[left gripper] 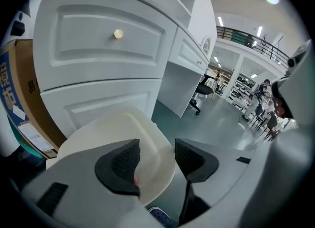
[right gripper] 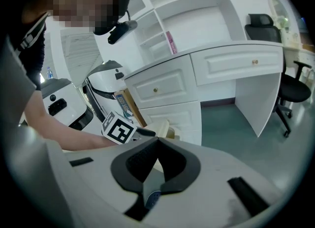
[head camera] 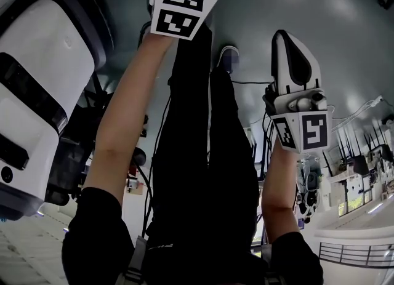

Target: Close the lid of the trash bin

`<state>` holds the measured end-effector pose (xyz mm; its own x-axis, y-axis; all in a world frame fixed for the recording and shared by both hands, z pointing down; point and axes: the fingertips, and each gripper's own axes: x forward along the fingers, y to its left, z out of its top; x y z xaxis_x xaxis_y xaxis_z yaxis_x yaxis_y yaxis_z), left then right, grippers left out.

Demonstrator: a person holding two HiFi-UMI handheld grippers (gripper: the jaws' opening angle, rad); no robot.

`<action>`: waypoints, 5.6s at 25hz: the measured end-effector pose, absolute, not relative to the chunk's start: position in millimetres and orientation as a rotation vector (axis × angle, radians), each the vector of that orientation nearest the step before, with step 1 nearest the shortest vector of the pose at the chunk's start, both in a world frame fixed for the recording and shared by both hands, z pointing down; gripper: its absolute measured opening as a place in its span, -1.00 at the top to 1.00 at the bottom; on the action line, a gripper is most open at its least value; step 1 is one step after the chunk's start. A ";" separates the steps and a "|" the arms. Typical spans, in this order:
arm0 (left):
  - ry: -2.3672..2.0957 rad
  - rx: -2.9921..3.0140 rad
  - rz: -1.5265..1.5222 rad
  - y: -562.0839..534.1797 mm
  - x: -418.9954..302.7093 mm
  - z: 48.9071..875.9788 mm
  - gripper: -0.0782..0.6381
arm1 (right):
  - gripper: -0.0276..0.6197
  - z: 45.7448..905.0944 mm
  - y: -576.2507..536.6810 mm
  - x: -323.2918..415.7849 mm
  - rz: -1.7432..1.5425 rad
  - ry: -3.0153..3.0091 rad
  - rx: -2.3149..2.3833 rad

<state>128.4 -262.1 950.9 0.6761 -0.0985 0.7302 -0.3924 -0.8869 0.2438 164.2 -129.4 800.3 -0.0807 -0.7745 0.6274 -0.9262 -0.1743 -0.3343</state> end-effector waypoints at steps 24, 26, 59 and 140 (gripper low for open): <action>-0.395 2.368 1.187 -264.2 131.0 1017.2 0.14 | 0.91 818.9 -127.2 158.7 1.124 -1.855 1.969; -0.393 2.351 1.193 -263.2 130.4 1018.8 0.14 | 0.91 818.8 -125.7 159.4 1.127 -1.854 1.971; -0.669 2.461 0.783 -208.1 35.8 626.8 0.14 | 0.91 534.7 -51.5 134.5 0.860 -2.073 1.929; -1.028 2.762 0.098 100.2 -203.7 247.3 0.78 | 0.91 278.7 175.5 13.1 0.397 -2.318 1.994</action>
<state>-203.7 100.2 247.3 0.7570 -0.6407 0.1285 -0.6534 -0.7406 0.1567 13.1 175.5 278.7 -0.1623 -0.9641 0.2101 -0.9791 0.1309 -0.1558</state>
